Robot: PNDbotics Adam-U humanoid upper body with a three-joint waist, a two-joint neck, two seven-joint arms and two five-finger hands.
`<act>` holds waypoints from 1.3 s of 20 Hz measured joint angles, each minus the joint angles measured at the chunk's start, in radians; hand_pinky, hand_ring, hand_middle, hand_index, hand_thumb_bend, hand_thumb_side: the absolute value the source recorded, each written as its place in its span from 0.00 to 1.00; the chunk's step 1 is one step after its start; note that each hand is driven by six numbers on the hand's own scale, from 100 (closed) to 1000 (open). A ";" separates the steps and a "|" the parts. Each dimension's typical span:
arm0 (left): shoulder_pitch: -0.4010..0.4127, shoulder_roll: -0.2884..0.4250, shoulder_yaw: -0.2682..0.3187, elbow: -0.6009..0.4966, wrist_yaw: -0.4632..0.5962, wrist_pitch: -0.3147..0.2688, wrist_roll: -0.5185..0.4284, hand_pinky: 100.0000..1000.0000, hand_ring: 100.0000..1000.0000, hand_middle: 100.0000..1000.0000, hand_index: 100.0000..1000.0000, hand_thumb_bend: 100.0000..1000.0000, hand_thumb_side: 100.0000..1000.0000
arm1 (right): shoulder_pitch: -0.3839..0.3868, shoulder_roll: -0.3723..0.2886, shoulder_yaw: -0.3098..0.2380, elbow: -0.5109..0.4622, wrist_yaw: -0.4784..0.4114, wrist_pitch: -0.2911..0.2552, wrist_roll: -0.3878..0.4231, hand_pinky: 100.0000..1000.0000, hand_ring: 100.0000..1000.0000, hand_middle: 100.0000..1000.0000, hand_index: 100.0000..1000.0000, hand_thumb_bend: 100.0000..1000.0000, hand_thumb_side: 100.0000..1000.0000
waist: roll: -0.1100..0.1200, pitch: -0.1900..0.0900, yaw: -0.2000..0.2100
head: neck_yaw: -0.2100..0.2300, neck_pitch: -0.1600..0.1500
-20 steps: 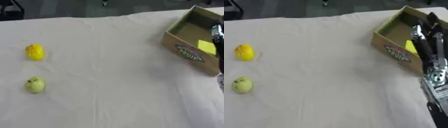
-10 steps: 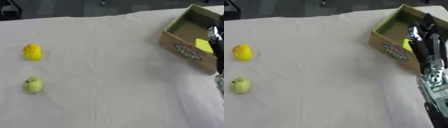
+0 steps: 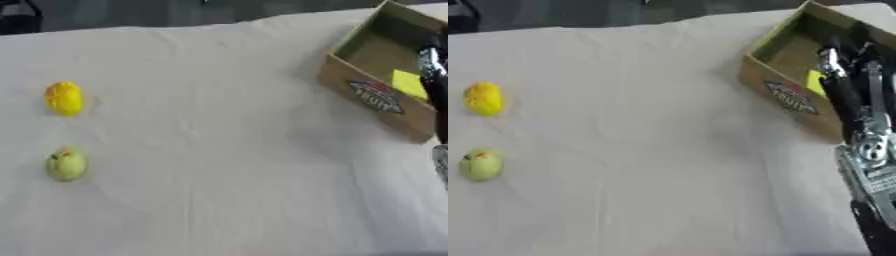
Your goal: Pick up the objects with one hand, pass them to the other hand, and then place them into the box on the other side of the table.
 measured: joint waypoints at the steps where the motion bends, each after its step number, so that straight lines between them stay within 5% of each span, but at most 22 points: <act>1: 0.002 0.000 0.000 -0.002 0.002 0.002 -0.001 0.64 0.71 0.65 0.77 0.50 0.72 | -0.001 0.000 0.000 0.000 0.000 0.001 0.002 1.00 0.96 1.00 1.00 0.00 0.52 | 0.000 0.000 0.000 | 0.005 0.002; 5: 0.005 0.000 0.000 -0.004 0.003 0.012 -0.009 0.65 0.71 0.64 0.77 0.49 0.70 | -0.003 0.000 0.000 0.000 0.001 0.015 0.013 1.00 0.96 1.00 1.00 0.00 0.52 | 0.000 0.000 0.002 | 0.029 0.008; 9: 0.009 0.000 0.000 -0.010 0.002 0.025 -0.015 0.66 0.72 0.66 0.78 0.30 0.85 | -0.003 0.001 0.000 0.000 0.003 0.036 0.024 1.00 0.96 0.99 1.00 0.00 0.52 | 0.000 0.000 0.002 | 0.043 0.008; 15: 0.019 0.000 0.000 -0.010 0.015 0.024 -0.021 0.65 0.67 0.63 0.76 0.43 0.75 | -0.003 0.001 0.000 0.000 0.005 0.056 0.030 1.00 0.95 0.99 1.00 0.00 0.52 | 0.002 -0.002 -0.013 | 0.048 -0.005; 21: 0.026 0.000 -0.001 -0.012 0.041 0.029 -0.006 0.65 0.65 0.62 0.76 0.46 0.71 | -0.003 0.002 0.000 0.000 0.006 0.061 0.035 1.00 0.95 0.99 1.00 0.00 0.52 | 0.002 -0.004 -0.018 | 0.042 -0.024; 26: 0.024 -0.016 0.013 -0.037 0.055 0.002 -0.002 0.64 0.66 0.61 0.74 0.50 0.67 | -0.003 0.022 0.000 0.000 0.011 0.066 0.039 1.00 0.95 0.99 1.00 0.00 0.51 | -0.023 0.000 -0.018 | 0.039 -0.041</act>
